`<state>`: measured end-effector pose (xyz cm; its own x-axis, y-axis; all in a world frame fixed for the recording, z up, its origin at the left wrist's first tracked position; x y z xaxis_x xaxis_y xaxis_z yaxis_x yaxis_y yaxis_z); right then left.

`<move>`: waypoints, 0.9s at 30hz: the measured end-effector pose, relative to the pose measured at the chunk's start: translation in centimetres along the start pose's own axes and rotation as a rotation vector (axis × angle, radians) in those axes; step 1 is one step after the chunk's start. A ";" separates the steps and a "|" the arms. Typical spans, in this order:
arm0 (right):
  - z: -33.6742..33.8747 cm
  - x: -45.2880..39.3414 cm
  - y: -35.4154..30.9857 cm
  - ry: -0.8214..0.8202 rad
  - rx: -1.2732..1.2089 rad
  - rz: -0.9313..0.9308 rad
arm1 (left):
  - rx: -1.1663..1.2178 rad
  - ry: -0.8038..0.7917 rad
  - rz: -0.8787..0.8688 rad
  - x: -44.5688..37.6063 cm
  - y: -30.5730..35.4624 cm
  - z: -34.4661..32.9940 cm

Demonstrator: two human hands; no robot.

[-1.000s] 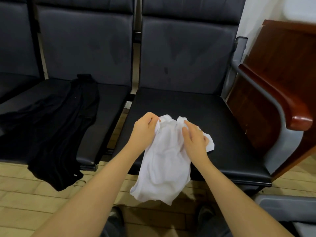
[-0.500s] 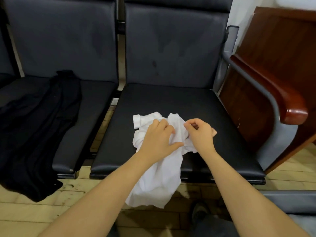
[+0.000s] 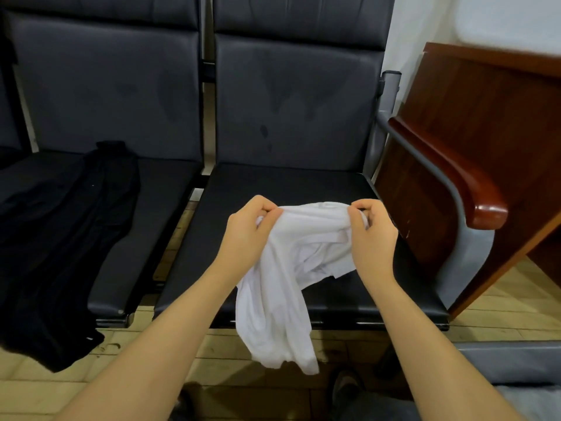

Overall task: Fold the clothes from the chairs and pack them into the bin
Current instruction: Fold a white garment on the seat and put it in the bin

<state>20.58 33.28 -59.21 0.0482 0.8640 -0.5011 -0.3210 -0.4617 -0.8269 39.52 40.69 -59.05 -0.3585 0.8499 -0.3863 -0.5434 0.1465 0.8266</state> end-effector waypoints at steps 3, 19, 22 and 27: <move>-0.5 0.6 0.9 -0.050 0.091 -0.041 | -0.271 0.018 0.079 -0.4 -1.8 0.0; -0.6 2.3 3.6 -0.559 0.414 -0.010 | -0.719 -0.107 -0.587 0.8 -3.7 -3.9; -0.2 2.4 4.0 -0.503 0.378 -0.004 | -0.761 -0.151 -0.536 1.2 -4.7 -4.6; 0.3 1.2 2.3 -0.330 0.255 0.058 | -0.570 -0.130 -0.511 1.4 -4.4 -3.5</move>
<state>19.59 33.30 -61.62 -0.2691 0.8750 -0.4025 -0.5404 -0.4831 -0.6889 38.72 39.48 -64.71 0.1142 0.8049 -0.5824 -0.9364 0.2831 0.2076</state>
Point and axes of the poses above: each hand's wrist, its own x-axis away from the middle knuckle, its own z-axis out of the back of the hand, y = z × x, the point moved 1 cm from there along -x, towards the middle knuckle, and after that the axes turned 3 degrees about -x, right-handed, at the moved point
